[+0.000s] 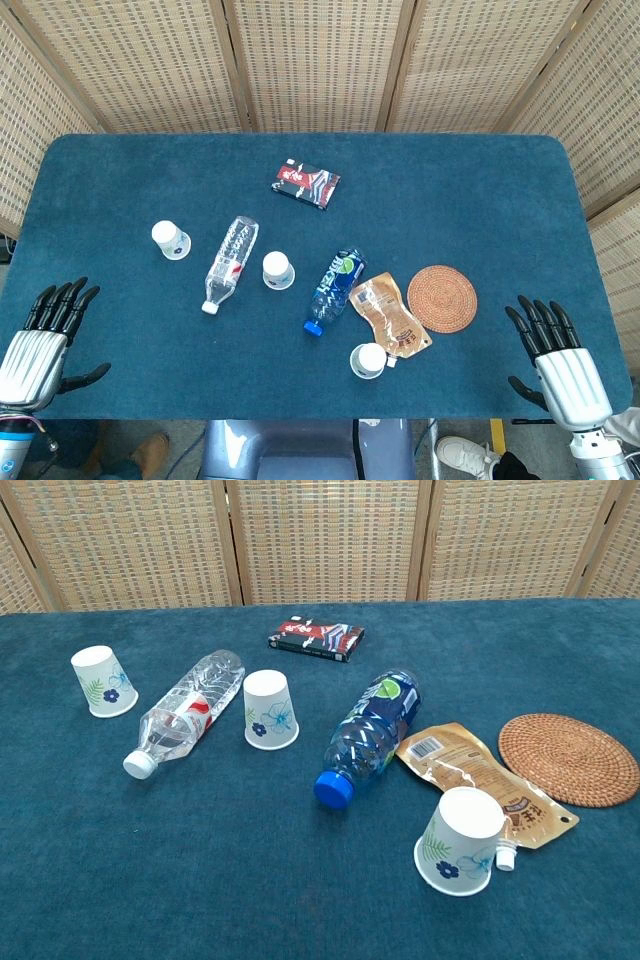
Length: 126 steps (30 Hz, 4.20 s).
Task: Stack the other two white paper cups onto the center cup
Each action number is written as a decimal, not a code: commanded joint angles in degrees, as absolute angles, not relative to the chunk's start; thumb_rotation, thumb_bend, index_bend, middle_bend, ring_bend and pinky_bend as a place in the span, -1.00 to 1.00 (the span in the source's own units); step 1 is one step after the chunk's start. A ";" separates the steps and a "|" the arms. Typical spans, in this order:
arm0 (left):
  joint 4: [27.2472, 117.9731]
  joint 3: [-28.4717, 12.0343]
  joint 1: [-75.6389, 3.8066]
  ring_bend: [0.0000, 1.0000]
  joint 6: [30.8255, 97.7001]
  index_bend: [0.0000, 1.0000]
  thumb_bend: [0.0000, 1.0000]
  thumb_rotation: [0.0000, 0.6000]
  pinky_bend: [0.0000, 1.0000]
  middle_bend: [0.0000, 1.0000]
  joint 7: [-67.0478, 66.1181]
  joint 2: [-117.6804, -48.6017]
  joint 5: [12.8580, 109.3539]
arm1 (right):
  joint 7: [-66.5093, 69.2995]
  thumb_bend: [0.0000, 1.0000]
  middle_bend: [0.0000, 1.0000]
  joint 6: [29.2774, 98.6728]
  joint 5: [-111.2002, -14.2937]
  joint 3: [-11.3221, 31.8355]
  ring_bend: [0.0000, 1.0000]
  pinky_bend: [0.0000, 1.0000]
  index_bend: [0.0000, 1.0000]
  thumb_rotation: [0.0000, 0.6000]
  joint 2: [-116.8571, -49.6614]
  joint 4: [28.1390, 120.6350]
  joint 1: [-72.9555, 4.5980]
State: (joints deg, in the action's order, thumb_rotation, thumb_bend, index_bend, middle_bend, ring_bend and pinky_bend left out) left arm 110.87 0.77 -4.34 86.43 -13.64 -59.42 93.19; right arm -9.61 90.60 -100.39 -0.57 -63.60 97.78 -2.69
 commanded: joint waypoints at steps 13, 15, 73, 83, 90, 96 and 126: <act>111.23 -0.11 -4.92 -1.00 85.12 -1.00 -1.00 1.00 -1.00 -1.00 -15.11 -60.17 90.94 | -7.49 -1.00 -1.00 80.08 -100.83 -0.49 -1.00 -1.00 -0.99 1.00 -63.97 98.18 -9.16; 111.25 -0.31 -5.15 -1.00 84.68 -1.00 -1.00 1.00 -1.00 -1.00 -15.56 -60.36 90.36 | -5.36 -1.00 -0.97 76.45 -100.97 -0.49 -1.00 -1.00 -0.96 1.00 -63.49 98.66 -11.58; 111.61 -2.49 -8.43 -1.00 78.91 -1.00 -1.00 1.00 -1.00 -1.00 -16.38 -60.09 80.89 | -18.28 0.07 0.04 53.15 -85.70 11.43 -0.08 0.18 -0.11 1.00 -74.56 103.93 -35.80; 110.66 -4.98 -9.66 -1.00 78.90 -1.00 -1.00 1.00 -1.00 -1.00 -18.23 -61.38 76.08 | -30.96 0.09 0.04 44.54 -63.20 22.95 -0.08 0.18 -0.12 1.00 -79.17 100.06 -50.60; 110.23 -5.99 -10.69 -1.00 77.66 -1.00 -1.00 1.00 -1.00 -1.00 -19.09 -62.01 72.71 | -38.13 0.09 0.04 42.53 -48.93 24.01 -0.08 0.18 -0.12 1.00 -87.95 89.88 -62.23; 109.95 -6.48 -11.28 -1.00 76.53 -1.00 -1.00 1.00 -1.00 -1.00 -18.51 -61.61 70.39 | -41.07 0.09 0.04 42.23 -41.01 23.28 -0.08 0.18 -0.12 1.00 -92.67 82.66 -68.95; 109.93 -5.79 -12.35 -1.00 74.90 -1.00 -1.00 1.00 -1.00 -1.00 -15.99 -60.07 69.30 | -42.38 -1.00 -1.00 49.26 -32.53 18.33 -1.00 -1.00 -1.00 1.00 -89.51 86.94 -74.33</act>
State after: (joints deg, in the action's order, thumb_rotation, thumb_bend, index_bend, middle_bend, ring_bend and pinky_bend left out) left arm 109.95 -5.80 -12.32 74.93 -15.97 -60.06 69.32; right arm -42.69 48.33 -32.32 18.78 -90.65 85.78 -75.02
